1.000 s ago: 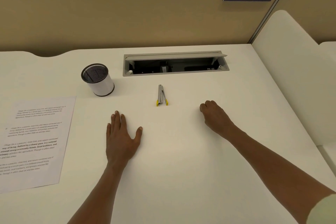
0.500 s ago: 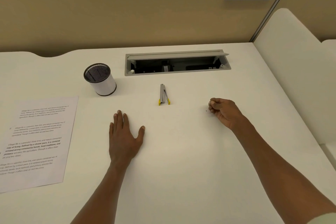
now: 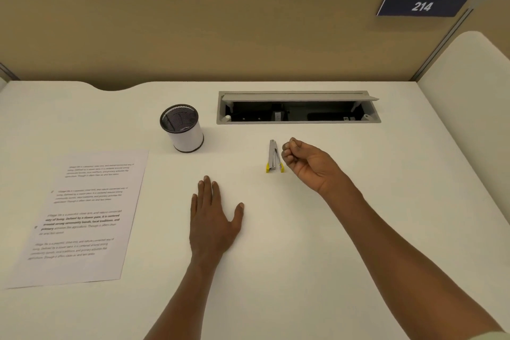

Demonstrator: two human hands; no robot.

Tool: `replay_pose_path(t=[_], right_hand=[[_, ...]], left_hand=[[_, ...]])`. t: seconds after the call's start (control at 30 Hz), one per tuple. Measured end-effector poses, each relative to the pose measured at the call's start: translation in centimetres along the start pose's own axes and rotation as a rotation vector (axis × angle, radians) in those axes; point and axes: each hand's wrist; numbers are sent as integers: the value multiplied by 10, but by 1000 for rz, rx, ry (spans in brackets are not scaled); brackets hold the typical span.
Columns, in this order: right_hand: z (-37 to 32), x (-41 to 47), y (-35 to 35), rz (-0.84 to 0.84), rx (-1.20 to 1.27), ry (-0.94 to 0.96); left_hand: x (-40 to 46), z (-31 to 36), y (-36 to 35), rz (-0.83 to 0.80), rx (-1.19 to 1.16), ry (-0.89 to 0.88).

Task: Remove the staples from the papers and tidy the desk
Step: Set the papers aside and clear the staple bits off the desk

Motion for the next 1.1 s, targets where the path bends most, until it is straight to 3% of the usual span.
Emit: replay_pose_path(t=[0.23,0.43,0.57,0.77,0.93,1.1], right_hand=[[3,43,-66,-70,-127,-48],[0,82,-150,-89,-448,-20],[5,107,-201,-12,-903,115],[17,126,-228,63,-1780,491],[20,140,-232,-46,-1969,572],[17,141,-231,-106,-2008,602]], left_hand=[[0,-1,-2,14,-6,-2],[-2,0,-1,24,-28,-7],[-1,0,-1,18,-32,-8],[-1,1,-2,29,-44,-13],[-1,2,-2,25,-62,-13],[-2,1,-3,43,-69,-14]])
Point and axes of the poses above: each hand's wrist, its own x-axis towards the middle knuckle, its own y-axis out of the back of the hand, z = x × y, and after that the axes turned 10 degrees about -x, right-handed
